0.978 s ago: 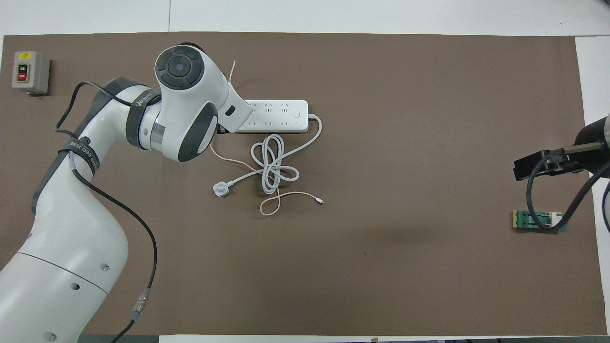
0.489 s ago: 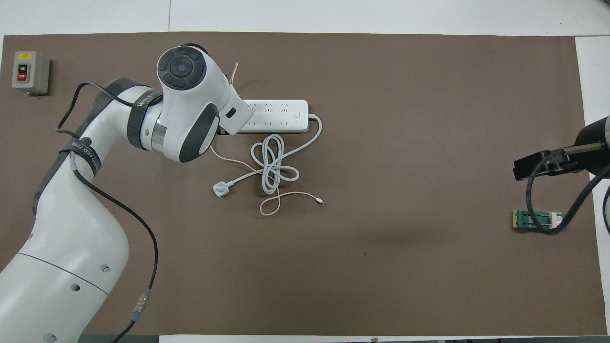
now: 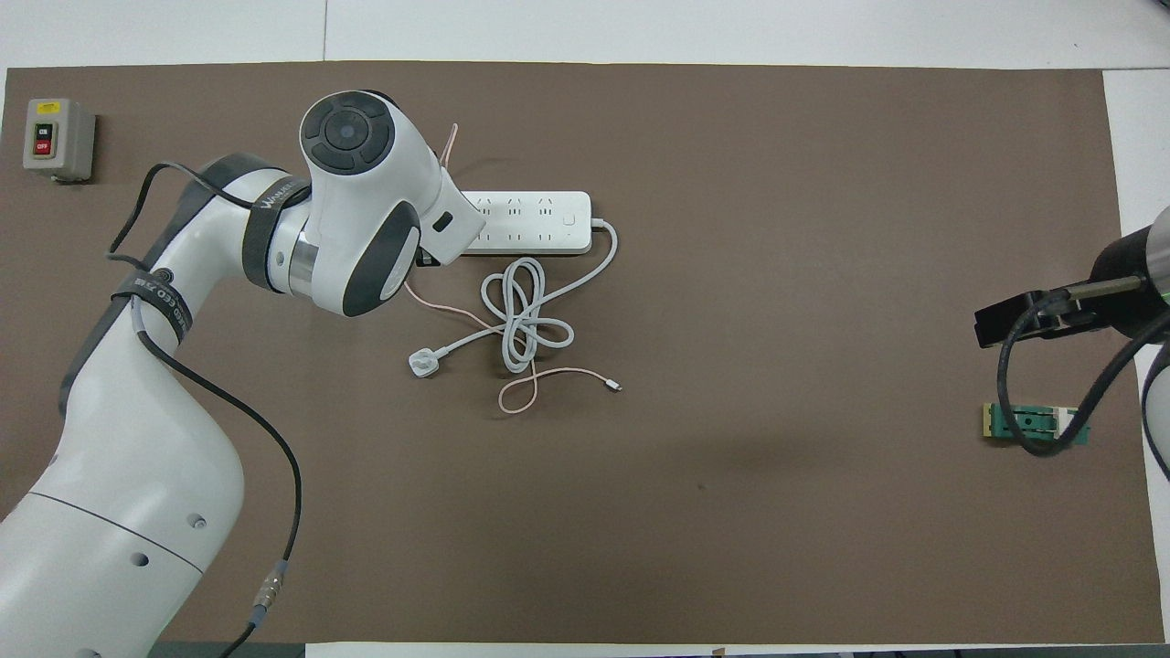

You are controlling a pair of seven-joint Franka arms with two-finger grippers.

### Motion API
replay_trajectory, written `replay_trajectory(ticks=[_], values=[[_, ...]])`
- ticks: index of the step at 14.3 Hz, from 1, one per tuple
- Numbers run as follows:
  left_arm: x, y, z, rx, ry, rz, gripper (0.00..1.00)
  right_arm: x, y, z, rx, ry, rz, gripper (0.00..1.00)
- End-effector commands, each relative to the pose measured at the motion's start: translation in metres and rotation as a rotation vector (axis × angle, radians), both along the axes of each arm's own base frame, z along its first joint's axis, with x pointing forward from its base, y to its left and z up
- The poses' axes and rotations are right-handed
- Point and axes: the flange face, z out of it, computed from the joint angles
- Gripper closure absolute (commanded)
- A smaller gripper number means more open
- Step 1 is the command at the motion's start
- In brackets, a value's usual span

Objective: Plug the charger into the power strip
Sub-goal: 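Push the charger prongs into the strip's end socket with the left gripper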

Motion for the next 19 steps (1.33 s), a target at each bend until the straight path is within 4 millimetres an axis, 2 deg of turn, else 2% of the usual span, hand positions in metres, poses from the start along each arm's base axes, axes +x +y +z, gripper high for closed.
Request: replay_trajectory(ticks=[1,6,10,14,15,16,17,18,19], values=[[-0.016,-0.002,-0.017,-0.027,0.052,0.013,1.00,-0.004,0.000,0.005,-0.005,-0.004,-0.010,0.00],[-0.016,-0.004,-0.017,-0.045,0.029,0.015,1.00,-0.004,0.000,0.005,-0.005,-0.004,-0.009,0.00],[-0.006,-0.004,-0.014,-0.051,0.004,0.012,1.00,-0.004,-0.004,0.005,-0.004,-0.003,-0.015,0.00],[-0.004,-0.003,-0.025,-0.011,0.075,0.018,1.00,-0.004,-0.004,0.005,-0.005,-0.004,-0.016,0.00],[-0.006,-0.008,-0.031,-0.007,0.088,0.011,1.00,-0.004,-0.004,0.005,-0.004,-0.003,-0.015,0.00],[-0.003,-0.014,-0.026,-0.004,0.092,0.007,1.00,-0.004,-0.004,0.005,-0.004,-0.003,-0.015,0.00],[-0.001,-0.020,-0.039,0.021,0.146,0.001,1.00,-0.005,-0.004,0.004,-0.005,0.000,-0.016,0.00],[-0.001,-0.038,-0.041,0.026,0.157,-0.019,1.00,-0.005,-0.004,0.003,-0.005,0.000,-0.016,0.00],[0.000,-0.041,-0.041,0.013,0.133,-0.022,1.00,-0.005,-0.004,0.004,-0.005,-0.002,-0.016,0.00]])
